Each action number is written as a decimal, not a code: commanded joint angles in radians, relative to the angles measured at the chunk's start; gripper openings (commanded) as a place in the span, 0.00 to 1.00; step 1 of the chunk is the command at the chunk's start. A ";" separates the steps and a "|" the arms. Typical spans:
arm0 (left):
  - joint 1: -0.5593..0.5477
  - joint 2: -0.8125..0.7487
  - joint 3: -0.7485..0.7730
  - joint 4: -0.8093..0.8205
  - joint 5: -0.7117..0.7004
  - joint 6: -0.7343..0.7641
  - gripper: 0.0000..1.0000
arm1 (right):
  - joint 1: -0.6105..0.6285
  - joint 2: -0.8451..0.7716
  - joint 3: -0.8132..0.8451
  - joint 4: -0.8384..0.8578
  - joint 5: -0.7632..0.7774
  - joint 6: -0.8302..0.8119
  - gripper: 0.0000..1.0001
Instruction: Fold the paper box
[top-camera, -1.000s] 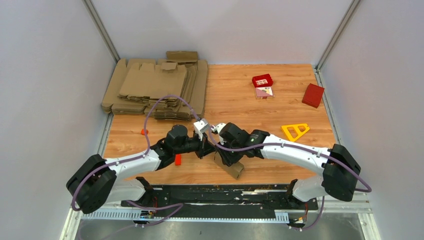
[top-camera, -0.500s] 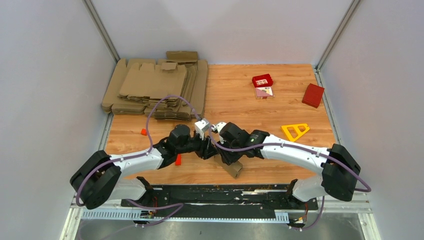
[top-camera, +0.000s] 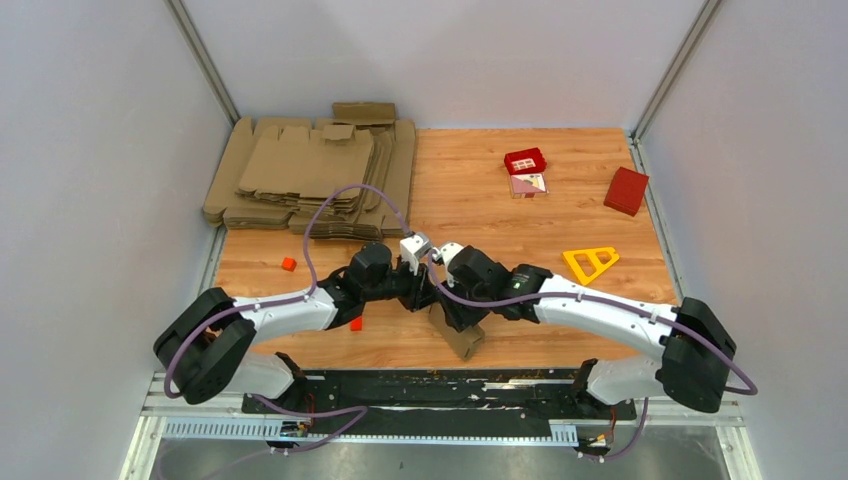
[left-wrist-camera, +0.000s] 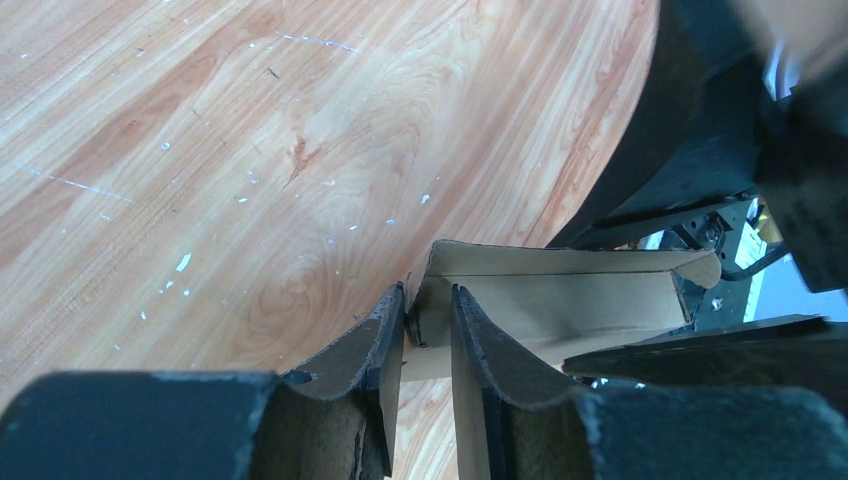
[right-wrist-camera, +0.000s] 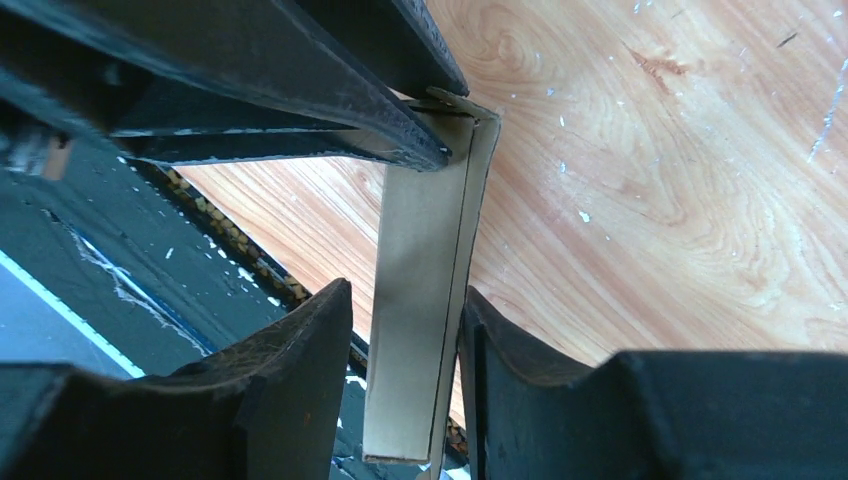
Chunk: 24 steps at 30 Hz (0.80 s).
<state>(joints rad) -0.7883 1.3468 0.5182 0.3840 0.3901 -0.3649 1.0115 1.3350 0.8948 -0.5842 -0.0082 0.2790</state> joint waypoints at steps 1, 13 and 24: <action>-0.008 -0.004 0.012 -0.084 -0.068 0.050 0.29 | 0.000 -0.074 0.000 0.043 0.007 0.041 0.43; -0.015 -0.031 -0.018 -0.084 -0.077 0.044 0.29 | -0.008 -0.026 -0.002 0.040 -0.074 0.046 0.57; -0.022 -0.044 -0.023 -0.077 -0.088 0.039 0.30 | -0.004 0.021 0.024 -0.014 -0.043 0.037 0.19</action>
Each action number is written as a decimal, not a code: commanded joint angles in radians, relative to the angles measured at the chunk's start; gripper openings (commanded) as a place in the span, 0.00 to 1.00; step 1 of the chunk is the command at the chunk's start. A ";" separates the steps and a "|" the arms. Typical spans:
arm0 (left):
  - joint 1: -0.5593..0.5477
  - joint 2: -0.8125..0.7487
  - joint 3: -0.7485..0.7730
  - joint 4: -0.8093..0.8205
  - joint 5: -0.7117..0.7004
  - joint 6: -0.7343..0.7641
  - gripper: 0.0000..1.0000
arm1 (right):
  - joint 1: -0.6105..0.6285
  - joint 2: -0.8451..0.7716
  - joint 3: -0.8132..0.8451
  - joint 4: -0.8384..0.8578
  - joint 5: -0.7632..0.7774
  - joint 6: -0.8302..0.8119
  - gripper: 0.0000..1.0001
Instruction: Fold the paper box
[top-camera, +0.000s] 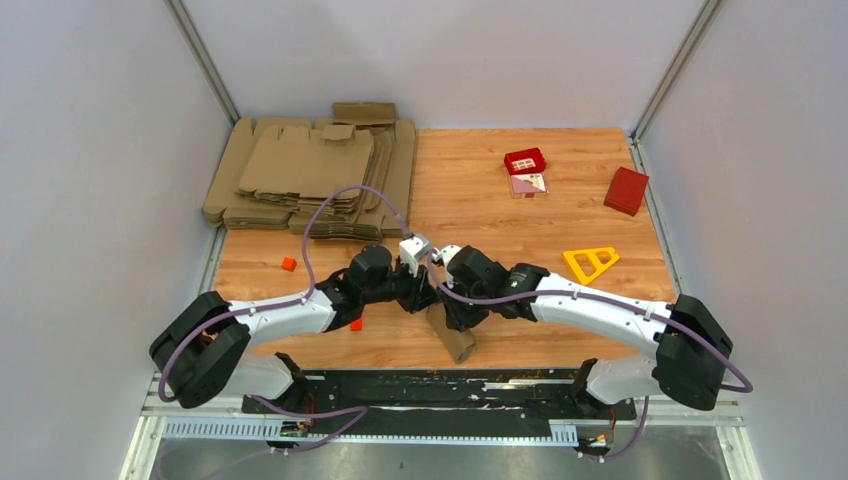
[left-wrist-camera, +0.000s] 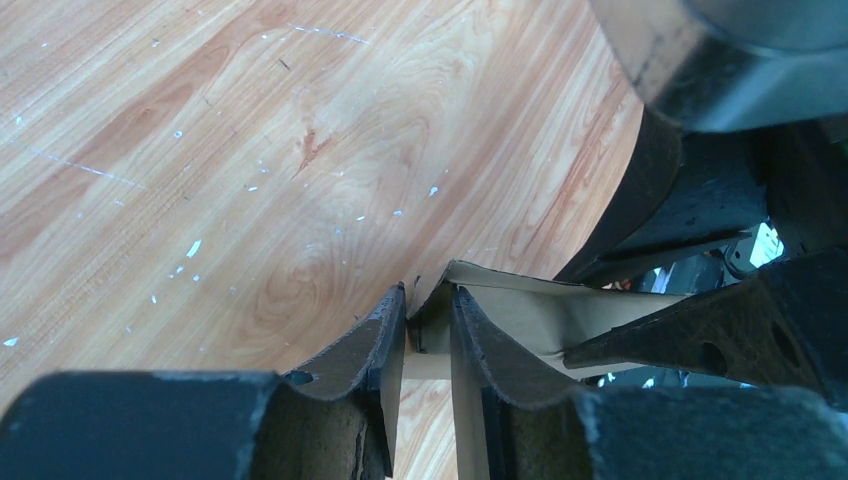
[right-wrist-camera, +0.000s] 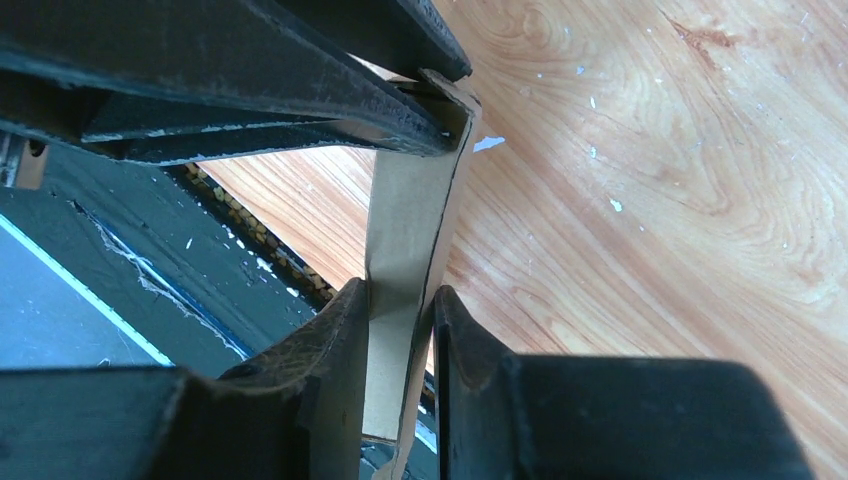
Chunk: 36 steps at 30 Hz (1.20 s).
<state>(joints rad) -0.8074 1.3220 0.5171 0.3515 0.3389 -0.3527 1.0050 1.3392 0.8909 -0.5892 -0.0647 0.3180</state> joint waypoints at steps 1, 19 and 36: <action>-0.003 -0.025 -0.023 -0.044 -0.034 0.026 0.30 | 0.003 0.015 0.026 -0.012 0.021 -0.002 0.19; 0.001 -0.180 -0.053 0.018 -0.072 0.020 0.55 | 0.011 0.042 0.047 -0.017 0.002 -0.029 0.13; 0.000 -0.106 -0.015 0.038 0.006 0.024 0.30 | 0.027 0.071 0.059 -0.013 -0.005 -0.023 0.12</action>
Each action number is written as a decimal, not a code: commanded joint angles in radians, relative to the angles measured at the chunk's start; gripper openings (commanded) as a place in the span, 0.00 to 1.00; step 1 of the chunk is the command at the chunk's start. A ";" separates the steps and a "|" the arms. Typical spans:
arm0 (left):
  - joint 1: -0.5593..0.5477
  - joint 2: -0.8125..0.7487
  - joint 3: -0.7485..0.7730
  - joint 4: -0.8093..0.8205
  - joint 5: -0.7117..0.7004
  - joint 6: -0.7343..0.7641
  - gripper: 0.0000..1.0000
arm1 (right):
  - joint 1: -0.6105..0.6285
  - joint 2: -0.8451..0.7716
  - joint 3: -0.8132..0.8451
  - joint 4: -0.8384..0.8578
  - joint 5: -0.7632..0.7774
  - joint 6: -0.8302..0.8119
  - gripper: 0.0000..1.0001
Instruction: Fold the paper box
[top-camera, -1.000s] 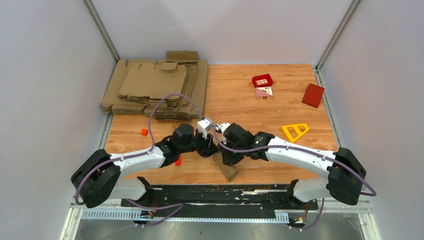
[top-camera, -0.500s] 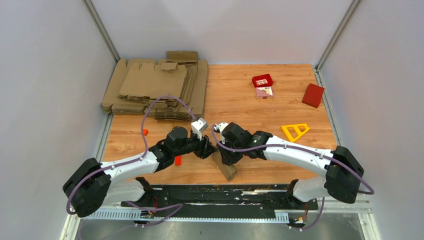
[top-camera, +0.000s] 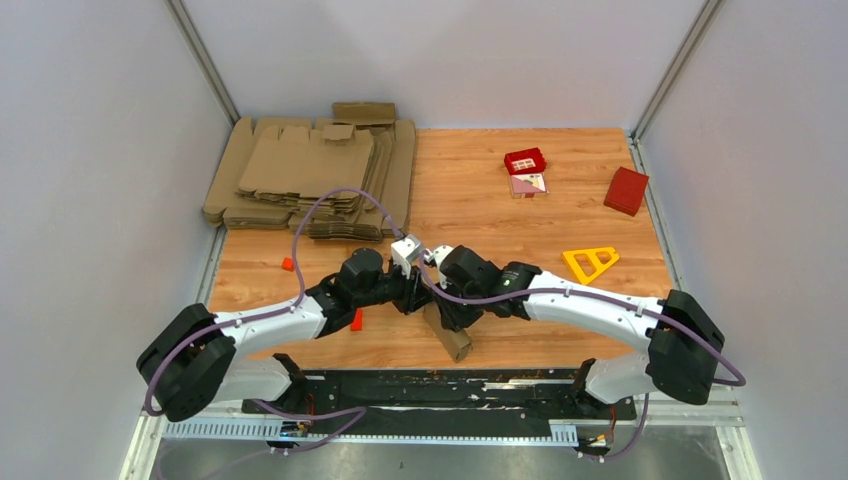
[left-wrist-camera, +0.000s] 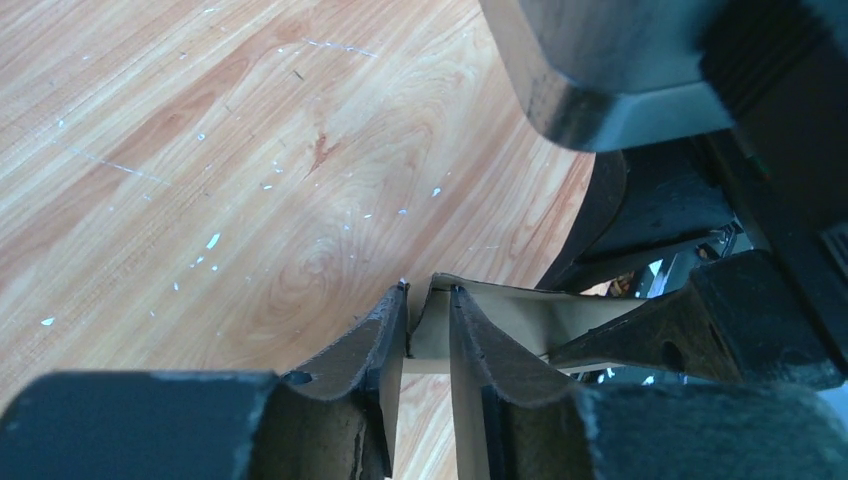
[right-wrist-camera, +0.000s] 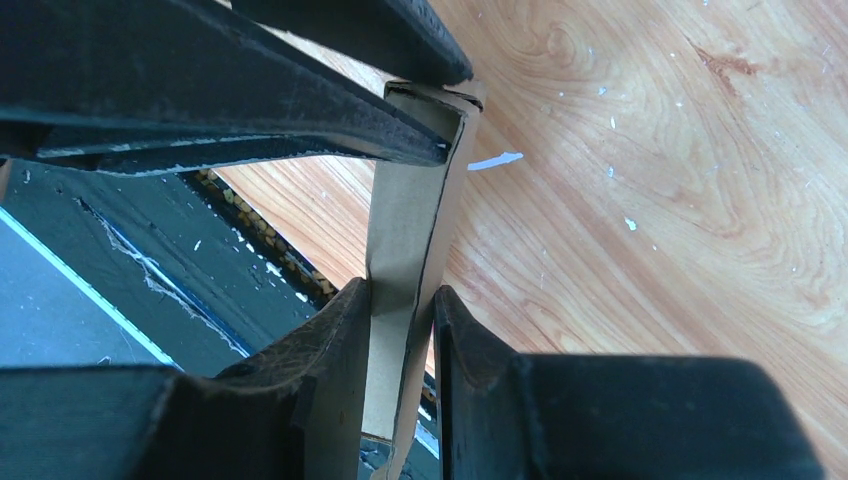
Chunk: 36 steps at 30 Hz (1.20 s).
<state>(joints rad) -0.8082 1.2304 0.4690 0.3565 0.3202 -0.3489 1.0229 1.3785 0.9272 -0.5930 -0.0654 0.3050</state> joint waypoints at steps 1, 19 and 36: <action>0.001 -0.023 0.032 0.029 0.021 0.024 0.28 | 0.009 0.034 0.025 -0.012 -0.005 -0.010 0.12; 0.001 -0.059 0.028 -0.007 -0.003 0.038 0.17 | 0.011 0.056 0.041 -0.025 -0.003 -0.010 0.11; 0.001 -0.064 0.016 -0.115 -0.084 0.072 0.01 | 0.010 0.052 0.047 -0.037 0.022 -0.024 0.11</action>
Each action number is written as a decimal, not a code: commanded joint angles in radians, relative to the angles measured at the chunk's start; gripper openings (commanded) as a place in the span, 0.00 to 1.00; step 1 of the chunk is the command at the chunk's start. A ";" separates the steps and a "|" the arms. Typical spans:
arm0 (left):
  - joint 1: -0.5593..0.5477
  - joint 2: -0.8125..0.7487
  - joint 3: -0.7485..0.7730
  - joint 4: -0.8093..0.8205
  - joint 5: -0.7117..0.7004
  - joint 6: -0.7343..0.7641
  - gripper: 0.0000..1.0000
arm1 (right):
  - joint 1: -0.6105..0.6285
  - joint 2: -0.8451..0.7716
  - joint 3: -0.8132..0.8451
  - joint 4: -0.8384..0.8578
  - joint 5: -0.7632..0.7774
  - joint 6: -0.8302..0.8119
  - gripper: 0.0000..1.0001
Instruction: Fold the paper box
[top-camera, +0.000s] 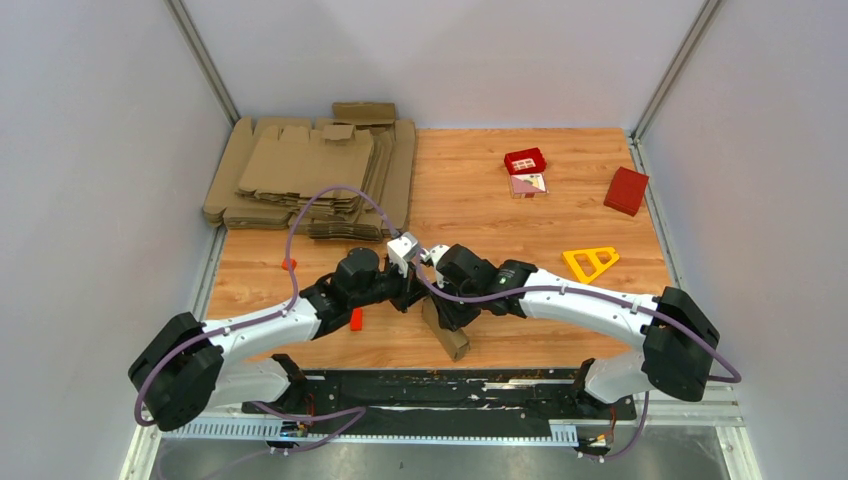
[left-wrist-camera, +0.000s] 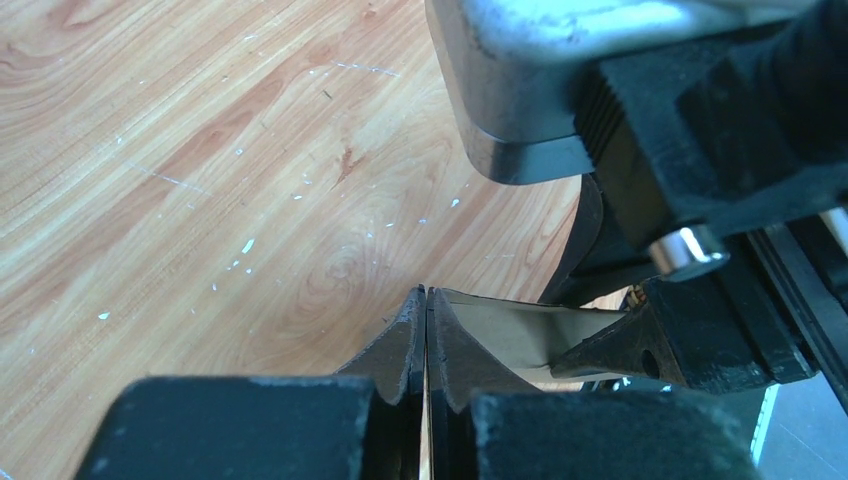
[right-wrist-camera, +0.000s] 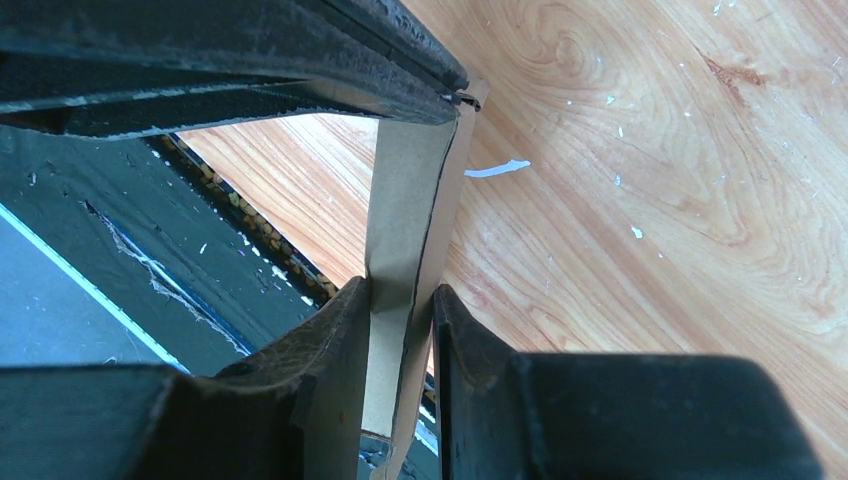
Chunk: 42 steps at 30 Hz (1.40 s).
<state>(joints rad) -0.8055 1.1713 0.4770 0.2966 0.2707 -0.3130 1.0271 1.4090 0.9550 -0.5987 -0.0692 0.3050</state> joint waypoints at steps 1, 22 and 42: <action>-0.001 -0.002 0.006 -0.053 -0.030 0.035 0.01 | 0.007 0.022 0.021 -0.034 0.030 -0.023 0.12; -0.003 -0.001 -0.020 -0.051 -0.040 0.014 0.00 | 0.007 -0.001 0.033 -0.037 0.058 -0.016 0.42; -0.003 -0.025 -0.021 -0.025 -0.006 -0.011 0.00 | 0.007 -0.008 -0.007 -0.017 0.069 -0.020 0.20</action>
<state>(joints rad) -0.8055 1.1446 0.4519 0.2771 0.2558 -0.3161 1.0309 1.4139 0.9554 -0.6350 -0.0231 0.2863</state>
